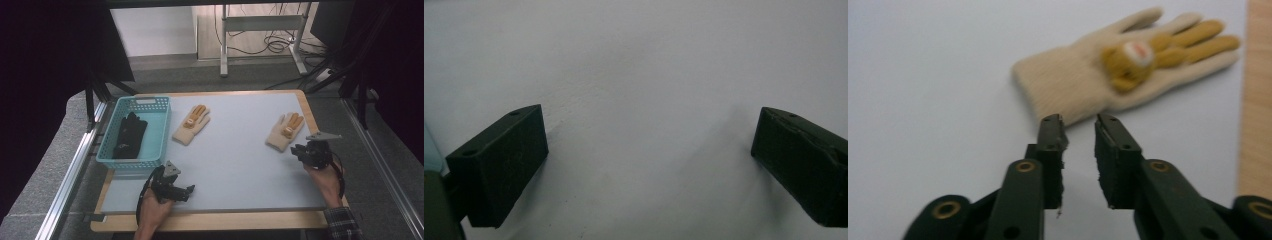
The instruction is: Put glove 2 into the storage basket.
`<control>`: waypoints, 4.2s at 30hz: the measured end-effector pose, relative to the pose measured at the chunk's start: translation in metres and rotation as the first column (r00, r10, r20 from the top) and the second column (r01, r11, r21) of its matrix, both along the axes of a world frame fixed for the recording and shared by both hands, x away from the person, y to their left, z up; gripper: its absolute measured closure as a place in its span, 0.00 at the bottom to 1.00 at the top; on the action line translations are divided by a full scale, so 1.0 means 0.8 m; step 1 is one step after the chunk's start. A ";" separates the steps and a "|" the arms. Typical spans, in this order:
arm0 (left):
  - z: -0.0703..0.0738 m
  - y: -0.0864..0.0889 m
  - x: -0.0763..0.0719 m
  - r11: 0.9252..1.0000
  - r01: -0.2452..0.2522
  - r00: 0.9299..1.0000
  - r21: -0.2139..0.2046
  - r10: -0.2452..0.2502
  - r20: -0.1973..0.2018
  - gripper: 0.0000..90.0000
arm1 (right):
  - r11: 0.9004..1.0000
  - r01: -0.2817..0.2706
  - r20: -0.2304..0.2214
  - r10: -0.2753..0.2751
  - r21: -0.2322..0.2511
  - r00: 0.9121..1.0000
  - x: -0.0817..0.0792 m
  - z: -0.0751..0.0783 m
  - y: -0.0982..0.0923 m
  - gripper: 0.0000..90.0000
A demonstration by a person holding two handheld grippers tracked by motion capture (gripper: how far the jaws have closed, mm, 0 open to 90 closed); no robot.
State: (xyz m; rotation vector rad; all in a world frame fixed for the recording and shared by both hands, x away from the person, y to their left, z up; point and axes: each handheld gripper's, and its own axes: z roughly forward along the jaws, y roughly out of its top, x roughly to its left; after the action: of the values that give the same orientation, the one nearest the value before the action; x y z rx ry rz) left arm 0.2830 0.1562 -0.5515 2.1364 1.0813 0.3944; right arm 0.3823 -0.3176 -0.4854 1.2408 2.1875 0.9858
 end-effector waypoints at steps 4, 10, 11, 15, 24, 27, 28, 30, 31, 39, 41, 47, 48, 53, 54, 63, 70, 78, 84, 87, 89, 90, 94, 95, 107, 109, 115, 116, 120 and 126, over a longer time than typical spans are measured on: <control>0.000 0.000 0.000 1.000 0.000 1.000 -0.001 0.000 0.000 0.02 | 0.999 0.040 0.003 -0.040 -0.004 0.999 0.028 0.006 -0.003 0.86; 0.000 0.000 0.000 1.000 -0.001 1.000 -0.002 0.001 0.001 0.02 | 0.997 0.081 -0.025 -0.081 0.019 0.996 0.065 -0.007 -0.005 0.75; 0.000 0.000 0.000 1.000 0.000 1.000 -0.001 0.000 0.001 0.02 | 0.994 0.097 -0.038 -0.095 0.049 0.995 0.071 -0.012 -0.007 0.74; 0.000 0.000 0.000 1.000 -0.002 1.000 -0.001 0.002 0.002 0.02 | 0.987 0.142 -0.043 -0.139 0.076 0.989 0.082 -0.022 -0.009 0.70; 0.000 0.000 -0.001 1.000 -0.003 1.000 -0.001 0.003 0.002 0.02 | 0.983 0.175 -0.052 -0.172 0.050 0.984 0.091 -0.045 0.000 0.75; 0.000 0.000 -0.001 1.000 -0.004 1.000 -0.002 0.004 0.003 0.02 | 0.985 0.159 -0.068 -0.154 0.071 0.986 0.090 -0.045 0.001 0.92; 0.000 0.000 -0.001 1.000 -0.003 1.000 -0.001 0.003 0.002 0.02 | 0.985 0.161 -0.074 -0.155 0.070 0.985 0.090 -0.043 0.002 0.94; 0.000 0.000 -0.001 1.000 -0.003 1.000 -0.001 0.003 0.002 0.02 | 0.985 0.161 -0.081 -0.156 0.063 0.984 0.089 -0.040 0.004 0.95; 0.000 0.000 -0.001 1.000 -0.004 1.000 -0.002 0.004 0.003 0.02 | 0.987 0.149 -0.083 -0.143 0.064 0.986 0.088 -0.037 0.004 0.95; 0.000 0.000 -0.001 1.000 -0.005 1.000 -0.002 0.005 0.002 0.02 | 0.988 0.071 -0.053 -0.064 0.139 0.997 0.060 0.008 0.004 0.97; 0.000 0.000 -0.001 1.000 -0.005 1.000 -0.002 0.005 0.002 0.02 | 0.989 0.041 -0.048 -0.035 0.141 0.998 0.050 0.021 0.007 0.97; 0.000 0.000 -0.001 1.000 -0.004 1.000 -0.001 0.004 0.001 0.02 | 0.997 -0.015 -0.028 0.017 0.074 0.999 0.024 0.053 0.020 0.97; 0.000 0.000 -0.001 1.000 -0.004 1.000 -0.001 0.004 0.001 0.02 | 0.998 -0.030 -0.033 0.032 0.064 0.999 0.020 0.053 0.026 0.97; 0.000 0.000 -0.001 1.000 -0.004 1.000 -0.001 0.004 0.002 0.02 | 0.993 -0.112 -0.065 0.115 0.044 0.991 0.009 0.036 0.063 0.96; 0.000 0.000 -0.001 1.000 -0.005 1.000 -0.001 0.005 0.002 0.02 | 0.990 -0.133 -0.070 0.137 0.052 0.988 0.008 0.033 0.073 0.96; 0.000 0.000 -0.002 1.000 -0.006 1.000 -0.001 0.006 0.003 0.03 | 0.972 -0.233 -0.031 0.235 0.035 0.972 0.007 0.032 0.126 0.83; 0.000 0.000 -0.002 1.000 -0.008 1.000 -0.002 0.008 0.003 0.03 | 0.989 -0.142 -0.068 0.139 -0.031 0.988 0.011 0.002 0.086 0.89; 0.000 0.000 -0.002 1.000 -0.007 1.000 -0.002 0.008 0.002 0.03 | 0.987 -0.160 -0.126 0.155 -0.029 0.980 0.003 -0.039 0.082 0.90; 0.000 0.000 -0.002 1.000 -0.008 1.000 -0.002 0.008 0.004 0.03 | 0.980 -0.197 -0.096 0.195 -0.014 0.976 -0.008 -0.032 0.096 0.85; 0.000 0.000 -0.002 1.000 -0.009 1.000 -0.003 0.009 0.003 0.03 | 0.984 -0.180 -0.077 0.179 -0.005 0.981 -0.003 -0.023 0.095 0.81; 0.000 0.000 -0.002 1.000 -0.009 1.000 -0.003 0.009 0.003 0.03 | 0.983 -0.182 -0.066 0.182 0.009 0.981 0.001 -0.017 0.101 0.74; 0.000 0.000 -0.002 1.000 -0.009 1.000 -0.003 0.009 0.003 0.03 | 0.982 -0.190 -0.063 0.191 0.016 0.980 0.002 -0.015 0.106 0.71; 0.000 0.000 -0.002 1.000 -0.009 1.000 -0.003 0.009 0.002 0.03 | 0.972 -0.236 -0.052 0.236 0.020 0.970 0.009 -0.010 0.138 0.62; -0.001 0.000 -0.002 1.000 -0.010 1.000 -0.005 0.010 0.002 0.03 | 0.969 -0.244 -0.051 0.245 0.024 0.968 0.011 -0.009 0.145 0.60; 0.000 0.000 -0.002 1.000 -0.008 1.000 -0.001 0.008 0.002 0.03 | 0.938 -0.335 -0.062 0.341 0.088 0.938 0.057 -0.006 0.263 0.52; 0.000 0.000 -0.002 1.000 -0.008 1.000 -0.002 0.008 0.002 0.03 | 0.936 -0.340 -0.059 0.346 0.090 0.936 0.065 -0.008 0.278 0.57; -0.001 0.000 -0.002 1.000 -0.009 1.000 -0.003 0.009 0.001 0.03 | 0.931 -0.356 -0.060 0.361 0.081 0.930 0.084 -0.019 0.319 0.73; 0.000 0.000 -0.002 1.000 -0.009 1.000 -0.003 0.009 0.001 0.03 | 0.931 -0.356 -0.059 0.361 0.082 0.931 0.087 -0.021 0.325 0.75; -0.001 0.000 -0.002 1.000 -0.010 1.000 -0.005 0.010 0.001 0.03 | 0.932 -0.354 -0.051 0.359 0.080 0.932 0.104 -0.025 0.344 0.78; -0.001 0.000 -0.002 1.000 -0.010 1.000 -0.004 0.010 0.002 0.03 | 0.942 -0.322 -0.039 0.326 0.091 0.944 0.123 -0.034 0.366 0.69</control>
State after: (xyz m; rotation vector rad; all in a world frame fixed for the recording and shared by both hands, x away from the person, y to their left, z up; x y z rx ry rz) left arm 0.2816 0.1560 -0.5520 2.1273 1.0914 0.3988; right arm 0.4806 -0.0246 -0.5130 0.9667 2.4693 1.1930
